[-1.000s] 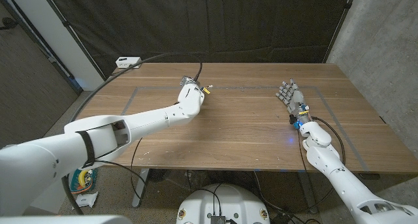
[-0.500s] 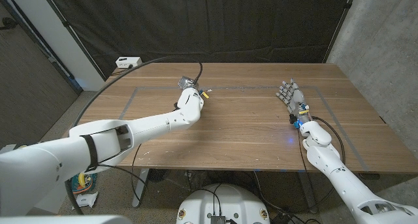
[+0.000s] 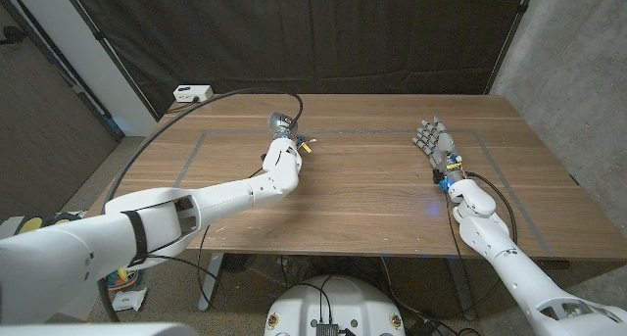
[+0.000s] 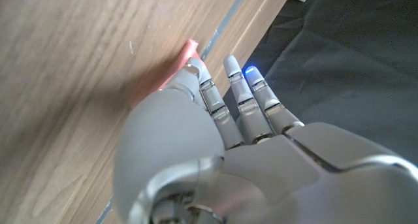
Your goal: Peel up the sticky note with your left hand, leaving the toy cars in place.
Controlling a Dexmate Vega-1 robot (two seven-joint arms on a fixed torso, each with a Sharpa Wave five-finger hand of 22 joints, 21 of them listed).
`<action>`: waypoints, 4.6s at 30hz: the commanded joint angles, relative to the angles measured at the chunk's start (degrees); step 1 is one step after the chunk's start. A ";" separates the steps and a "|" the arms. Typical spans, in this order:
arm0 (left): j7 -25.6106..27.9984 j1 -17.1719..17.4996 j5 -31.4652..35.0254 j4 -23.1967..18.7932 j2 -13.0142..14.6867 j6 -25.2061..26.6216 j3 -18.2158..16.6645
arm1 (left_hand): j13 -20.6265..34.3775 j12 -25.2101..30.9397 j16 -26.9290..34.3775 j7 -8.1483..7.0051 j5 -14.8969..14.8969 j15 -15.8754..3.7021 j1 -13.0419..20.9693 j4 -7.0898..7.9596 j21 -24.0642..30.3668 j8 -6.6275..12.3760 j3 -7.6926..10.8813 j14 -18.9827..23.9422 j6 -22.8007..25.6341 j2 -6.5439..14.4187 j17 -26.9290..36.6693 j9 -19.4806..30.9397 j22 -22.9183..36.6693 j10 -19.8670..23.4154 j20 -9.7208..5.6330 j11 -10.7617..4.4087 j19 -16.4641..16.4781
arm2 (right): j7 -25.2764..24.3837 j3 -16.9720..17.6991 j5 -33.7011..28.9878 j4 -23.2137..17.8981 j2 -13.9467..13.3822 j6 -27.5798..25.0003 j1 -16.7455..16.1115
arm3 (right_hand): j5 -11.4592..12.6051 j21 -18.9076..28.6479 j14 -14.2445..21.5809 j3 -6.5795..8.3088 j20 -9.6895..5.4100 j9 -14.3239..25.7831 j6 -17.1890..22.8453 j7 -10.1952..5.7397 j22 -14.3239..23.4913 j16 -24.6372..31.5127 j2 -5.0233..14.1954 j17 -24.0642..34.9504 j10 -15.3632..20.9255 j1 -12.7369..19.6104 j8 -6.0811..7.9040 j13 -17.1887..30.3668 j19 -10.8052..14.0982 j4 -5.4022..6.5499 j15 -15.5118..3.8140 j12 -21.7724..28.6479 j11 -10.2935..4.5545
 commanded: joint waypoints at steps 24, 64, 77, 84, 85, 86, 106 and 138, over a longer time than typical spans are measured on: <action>28.57 4.39 -2.73 1.49 -0.99 8.12 -3.78 | 4.71 2.96 -0.46 -0.23 0.11 -8.97 1.36 0.65 0.76 0.60 -0.07 2.06 0.96 0.14 0.22 -0.31 0.03 2.02 -0.27 -1.46 0.34 | -3.29 -0.89 -0.85 -6.14 -1.38 -1.27 -2.61 | -0.07 -0.11 0.36 0.49 0.23 0.08 0.63 0.03 0.32 0.14 -0.42 0.13 0.61 0.10 -0.28 0.21 0.40 0.00 0.01 -0.08 0.17; 38.54 17.73 -32.98 -25.08 4.43 -7.69 -29.95 | 6.78 3.70 -1.63 0.85 0.15 -8.79 1.36 1.11 0.93 0.89 -0.18 2.60 0.00 0.26 0.51 -0.32 0.01 0.79 1.02 -1.56 -0.52 | -6.32 -1.47 -1.67 -10.59 -2.76 -1.11 -4.22 | -0.15 -0.08 0.47 0.83 0.06 0.09 0.79 0.04 0.32 0.02 -0.39 0.06 0.93 0.27 -0.39 0.22 0.60 -0.13 -0.14 -0.19 0.16; 38.80 23.01 -48.43 -28.84 4.30 -19.99 -39.99 | 7.41 3.80 -1.69 2.26 0.22 -8.49 1.37 1.30 1.05 0.88 -0.14 2.94 -0.73 0.76 0.93 -0.29 0.04 0.20 1.79 -1.48 -0.78 | -6.48 -1.84 -1.93 -11.09 -3.53 -1.51 -3.65 | -0.19 0.04 1.11 0.97 -0.09 0.09 1.02 0.06 0.31 0.19 -0.43 0.02 1.36 0.39 -0.36 0.22 0.99 -0.25 -0.37 -0.11 0.20; 36.93 25.26 -59.39 -27.82 3.44 -30.28 -45.66 | 7.71 3.86 -1.71 2.63 0.27 -8.38 1.34 1.38 1.15 0.95 -0.13 3.05 -0.95 0.99 1.18 -0.26 0.05 -0.05 2.12 -1.37 -0.82 | -6.28 -1.96 -1.97 -10.72 -3.63 -1.26 -3.09 | -0.21 0.15 1.28 1.02 -0.29 0.09 1.12 -0.03 0.31 0.20 -0.48 0.00 1.48 0.44 -0.36 0.22 1.34 -0.31 -0.29 -0.11 0.24; 36.58 25.58 -61.21 -27.13 3.29 -32.71 -46.50 | 7.81 3.95 -1.39 2.67 0.27 -8.56 1.41 1.34 1.24 0.99 -0.23 3.46 -0.98 1.03 1.46 -0.25 0.06 0.03 2.15 -1.26 -0.71 | -6.25 -1.97 -1.95 -10.68 -3.63 -1.26 -3.00 | -0.21 0.15 1.27 1.02 -0.25 0.09 1.12 0.00 0.31 0.19 -0.49 0.00 1.48 0.44 -0.36 0.22 1.34 -0.31 -0.31 -0.12 0.28; 36.15 25.87 -63.04 -26.47 3.07 -34.88 -47.30 | 7.91 3.96 -1.21 2.78 0.29 -8.65 1.59 1.24 1.28 1.02 -0.25 3.63 -1.03 1.10 1.70 -0.25 0.08 -0.09 2.17 -1.27 -0.71 | -6.29 -1.99 -2.01 -10.67 -3.66 -1.25 -2.92 | -0.21 0.16 1.29 1.02 -0.28 0.09 1.14 0.01 0.31 0.20 -0.50 -0.01 1.50 0.44 -0.36 0.22 1.38 -0.32 -0.25 -0.12 0.29; 27.92 28.19 -86.10 -21.30 0.95 -47.01 -54.31 | 9.03 4.37 -0.85 4.16 0.52 -7.73 2.32 1.24 2.11 1.31 -0.37 3.40 -2.30 2.03 3.67 0.00 0.31 -0.79 3.23 -0.24 -0.71 | -7.15 -2.55 -2.71 -11.44 -4.02 -2.40 -2.35 | -0.28 0.13 1.52 1.05 -0.24 0.09 1.26 -0.01 0.30 0.19 -0.64 -0.01 1.72 0.38 -0.39 0.22 1.50 -0.35 -0.19 -0.15 0.35; 14.30 24.62 -89.28 -22.13 12.67 -47.42 -49.10 | -5.04 -18.94 -12.62 3.79 1.04 9.39 -19.16 5.27 -5.12 -15.88 -11.27 -37.01 -58.42 -6.24 -2.28 -2.57 -0.36 -49.64 10.05 11.08 -19.91 | -11.48 -3.81 -4.51 -16.70 -4.28 -4.23 -4.71 | -0.37 -0.02 1.37 1.10 -0.09 0.10 1.22 -0.07 0.30 0.03 -0.70 0.03 1.70 0.19 -0.50 0.22 1.34 -0.28 -0.11 -0.31 0.30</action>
